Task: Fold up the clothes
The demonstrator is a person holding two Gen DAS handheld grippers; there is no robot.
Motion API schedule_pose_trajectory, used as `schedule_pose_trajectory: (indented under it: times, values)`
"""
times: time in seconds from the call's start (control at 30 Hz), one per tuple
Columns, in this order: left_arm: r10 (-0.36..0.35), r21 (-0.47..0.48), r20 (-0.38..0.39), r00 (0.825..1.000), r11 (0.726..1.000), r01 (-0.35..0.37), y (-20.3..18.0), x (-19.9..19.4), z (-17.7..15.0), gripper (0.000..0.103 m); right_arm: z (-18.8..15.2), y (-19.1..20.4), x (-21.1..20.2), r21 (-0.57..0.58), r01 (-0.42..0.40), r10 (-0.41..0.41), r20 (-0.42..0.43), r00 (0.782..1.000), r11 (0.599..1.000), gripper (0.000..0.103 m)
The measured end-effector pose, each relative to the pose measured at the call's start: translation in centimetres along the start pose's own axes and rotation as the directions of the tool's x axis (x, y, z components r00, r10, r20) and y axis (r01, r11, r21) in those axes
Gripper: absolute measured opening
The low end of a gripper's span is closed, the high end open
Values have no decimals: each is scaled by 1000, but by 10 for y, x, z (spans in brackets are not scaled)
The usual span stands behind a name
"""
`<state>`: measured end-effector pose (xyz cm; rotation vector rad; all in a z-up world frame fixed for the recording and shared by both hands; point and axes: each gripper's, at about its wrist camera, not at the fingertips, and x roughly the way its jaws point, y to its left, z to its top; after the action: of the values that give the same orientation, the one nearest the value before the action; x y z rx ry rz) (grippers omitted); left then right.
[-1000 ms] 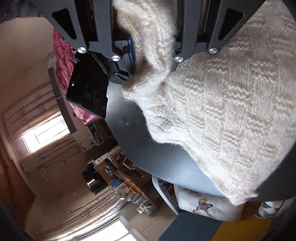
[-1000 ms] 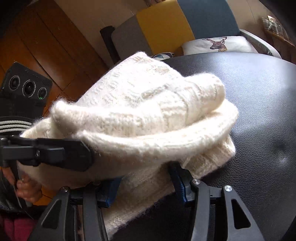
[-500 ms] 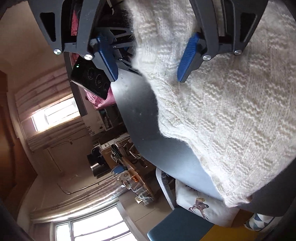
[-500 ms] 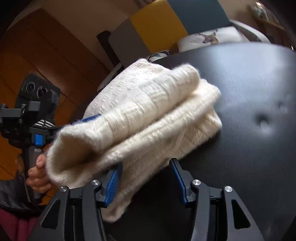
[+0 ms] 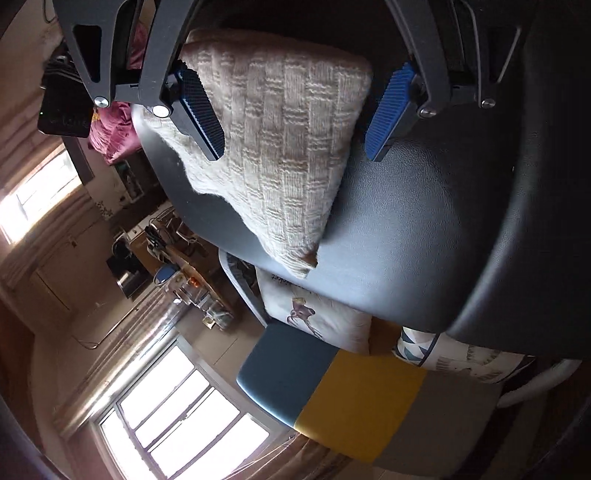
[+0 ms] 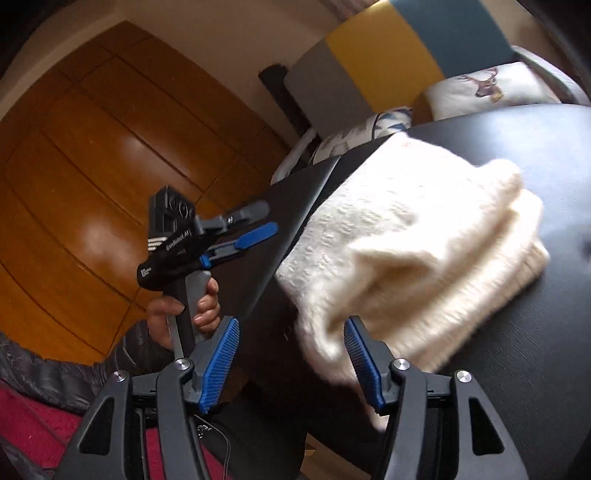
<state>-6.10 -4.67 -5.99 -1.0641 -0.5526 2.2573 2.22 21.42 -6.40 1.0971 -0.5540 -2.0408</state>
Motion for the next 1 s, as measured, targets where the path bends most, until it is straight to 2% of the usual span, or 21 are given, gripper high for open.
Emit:
schedule_pose_trajectory:
  times: [0.1, 0.13, 0.2, 0.23, 0.33, 0.43, 0.5, 0.6, 0.7, 0.73, 0.87, 0.93, 1.0]
  values:
    - [-52, 48, 7, 999, 998, 51, -8, 14, 4, 79, -11, -7, 30, 58, -48, 55, -131, 990, 997, 63]
    - [-51, 80, -19, 998, 995, 53, -13, 25, 2, 79, -19, -12, 40, 76, -47, 60, -186, 981, 996, 63]
    - [-43, 135, -86, 995, 989, 54, -22, 50, -6, 79, -39, -21, 44, 69, -8, 23, -227, 974, 998, 55]
    - [-34, 160, -123, 992, 986, 54, -26, 62, -12, 80, -47, -26, 39, 82, -19, 35, -206, 978, 996, 54]
    - [29, 313, -139, 990, 949, 17, -38, 73, -37, 84, -62, -42, 15, 190, -63, 83, -102, 991, 980, 54]
    - [12, 345, -159, 987, 937, 44, -42, 71, -49, 84, -67, -48, -11, 265, -50, 63, -40, 997, 963, 57]
    - [25, 361, -158, 987, 932, 34, -48, 69, -49, 84, -64, -49, -33, 280, -23, 19, 19, 1000, 960, 60]
    - [16, 378, -121, 993, 925, 31, -58, 60, -44, 84, -56, -50, -67, 296, -1, -45, 149, 988, 955, 60]
    - [-3, 413, -73, 997, 910, 33, -71, 51, -38, 84, -42, -65, -81, 362, -47, -59, 277, 959, 931, 60]
    - [-19, 434, -66, 998, 900, 46, -78, 50, -38, 84, -37, -73, -79, 397, -56, -70, 296, 953, 916, 60]
    - [-59, 520, -100, 993, 848, 103, -108, 55, -47, 84, -17, -107, -51, 520, -63, -104, 284, 953, 852, 60]
    - [-73, 558, -131, 989, 819, 134, -121, 62, -56, 84, -9, -120, -46, 547, -73, -101, 281, 954, 834, 60]
    - [-94, 581, -168, 981, 794, 176, -130, 68, -66, 84, 0, -122, -37, 532, -54, -105, 265, 958, 845, 60]
